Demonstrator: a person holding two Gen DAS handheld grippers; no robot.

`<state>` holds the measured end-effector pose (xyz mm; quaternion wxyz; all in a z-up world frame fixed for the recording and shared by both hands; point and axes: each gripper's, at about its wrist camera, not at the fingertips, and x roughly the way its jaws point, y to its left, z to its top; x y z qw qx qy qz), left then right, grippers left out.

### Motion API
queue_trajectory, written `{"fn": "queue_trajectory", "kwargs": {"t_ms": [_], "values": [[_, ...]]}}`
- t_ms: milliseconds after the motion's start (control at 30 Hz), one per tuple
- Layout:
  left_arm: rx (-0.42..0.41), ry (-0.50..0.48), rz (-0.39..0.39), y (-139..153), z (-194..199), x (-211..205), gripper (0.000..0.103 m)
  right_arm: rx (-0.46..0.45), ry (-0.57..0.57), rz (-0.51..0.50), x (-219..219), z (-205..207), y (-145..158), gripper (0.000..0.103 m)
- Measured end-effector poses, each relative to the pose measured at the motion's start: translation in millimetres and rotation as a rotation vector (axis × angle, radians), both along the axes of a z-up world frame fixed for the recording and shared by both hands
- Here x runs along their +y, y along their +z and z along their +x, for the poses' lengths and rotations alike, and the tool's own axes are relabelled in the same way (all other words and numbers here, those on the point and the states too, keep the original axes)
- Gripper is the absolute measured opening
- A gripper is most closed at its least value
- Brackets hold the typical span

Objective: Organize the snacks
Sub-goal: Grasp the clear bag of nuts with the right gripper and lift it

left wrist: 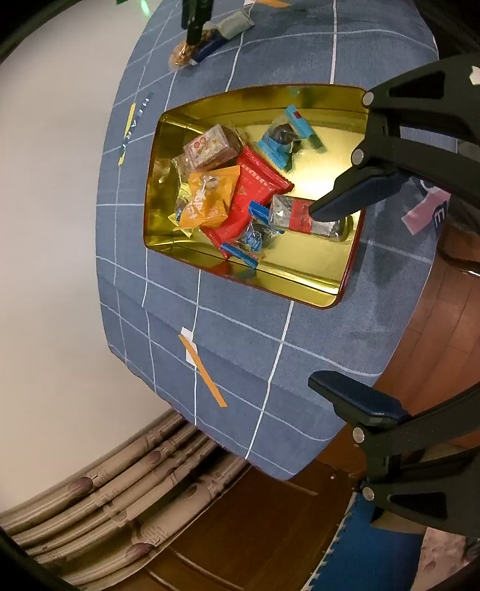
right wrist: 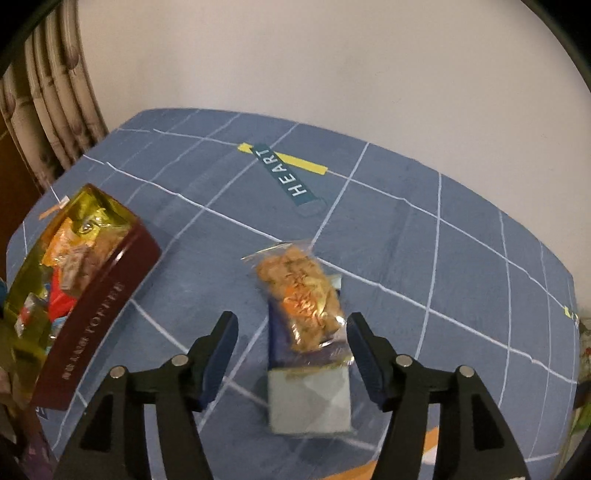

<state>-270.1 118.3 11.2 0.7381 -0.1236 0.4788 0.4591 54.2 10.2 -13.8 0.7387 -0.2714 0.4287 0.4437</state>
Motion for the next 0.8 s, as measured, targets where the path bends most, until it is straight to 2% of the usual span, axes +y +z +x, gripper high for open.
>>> {"fn": "queue_trajectory", "kwargs": {"t_ms": [167,200,233,367,600,700,800], "values": [[0.024,-0.009,0.004,-5.4,4.5,-0.7,0.080,0.099,0.021,0.003,17.2,19.4,-12.4,0.062],[0.030,-0.009,0.007,-6.5,5.3,-0.6,0.080,0.090,0.012,-0.008,19.4,21.1,-13.7,0.046],[0.033,-0.009,0.008,-7.3,5.9,-0.6,0.080,0.095,0.015,-0.007,19.7,20.7,-12.1,0.039],[0.045,-0.008,0.008,-10.0,8.4,-1.5,0.080,0.071,0.028,0.022,7.2,15.8,-0.4,0.037],[0.005,-0.013,0.052,3.8,4.7,-10.5,0.080,0.109,-0.138,0.177,-92.1,18.8,23.4,0.037],[-0.045,-0.048,0.067,21.1,6.6,-23.7,0.080,0.097,-0.221,0.144,-140.3,22.8,16.4,0.037],[-0.096,-0.119,0.050,39.3,18.5,-41.4,0.083,0.107,-0.302,0.094,-184.1,33.2,2.5,0.037]]}}
